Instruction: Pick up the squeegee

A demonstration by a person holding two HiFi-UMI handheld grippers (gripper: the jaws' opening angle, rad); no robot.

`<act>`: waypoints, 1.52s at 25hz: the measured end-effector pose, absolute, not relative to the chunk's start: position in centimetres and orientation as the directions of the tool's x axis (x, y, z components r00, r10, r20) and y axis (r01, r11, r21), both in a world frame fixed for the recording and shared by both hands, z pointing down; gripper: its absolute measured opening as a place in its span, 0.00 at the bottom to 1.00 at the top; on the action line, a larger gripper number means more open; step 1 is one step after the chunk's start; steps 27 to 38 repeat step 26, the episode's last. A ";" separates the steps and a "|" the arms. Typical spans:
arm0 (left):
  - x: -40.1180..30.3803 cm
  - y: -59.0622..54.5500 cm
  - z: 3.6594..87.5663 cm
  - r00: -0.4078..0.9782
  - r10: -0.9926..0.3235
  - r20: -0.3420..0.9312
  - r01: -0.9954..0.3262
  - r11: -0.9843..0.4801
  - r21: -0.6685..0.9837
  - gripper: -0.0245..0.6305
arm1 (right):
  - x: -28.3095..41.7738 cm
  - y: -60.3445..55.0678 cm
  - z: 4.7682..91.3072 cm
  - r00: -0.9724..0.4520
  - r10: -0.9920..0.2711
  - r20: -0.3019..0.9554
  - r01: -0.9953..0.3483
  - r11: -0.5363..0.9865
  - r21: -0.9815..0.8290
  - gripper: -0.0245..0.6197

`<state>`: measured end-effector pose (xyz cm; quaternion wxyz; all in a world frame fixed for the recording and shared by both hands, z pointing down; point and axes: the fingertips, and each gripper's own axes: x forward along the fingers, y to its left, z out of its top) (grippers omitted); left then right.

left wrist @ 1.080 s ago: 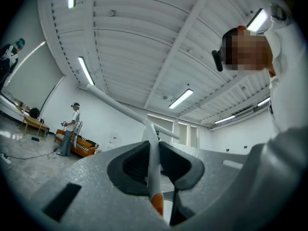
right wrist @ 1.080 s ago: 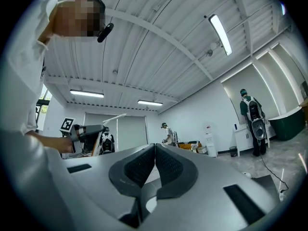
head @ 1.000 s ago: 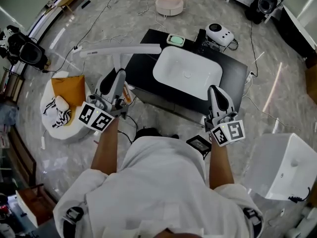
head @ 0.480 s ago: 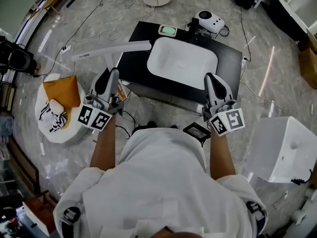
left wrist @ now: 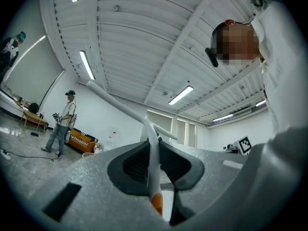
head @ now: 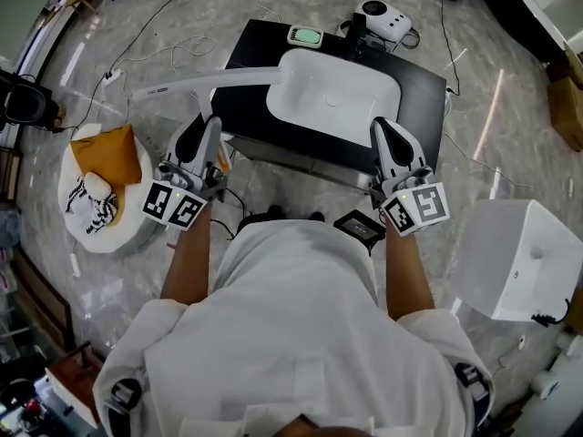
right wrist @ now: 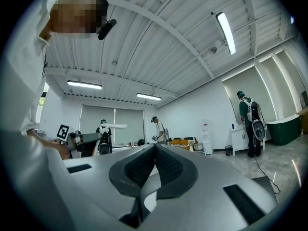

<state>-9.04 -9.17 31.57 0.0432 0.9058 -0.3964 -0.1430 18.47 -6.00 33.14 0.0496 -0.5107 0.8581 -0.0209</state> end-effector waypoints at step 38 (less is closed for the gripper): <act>-7.4 -9.6 35.7 0.637 -0.762 -0.115 -0.729 -0.644 0.232 0.15 | 20.6 -6.2 36.3 -0.388 -0.921 0.031 -0.919 0.383 -0.094 0.06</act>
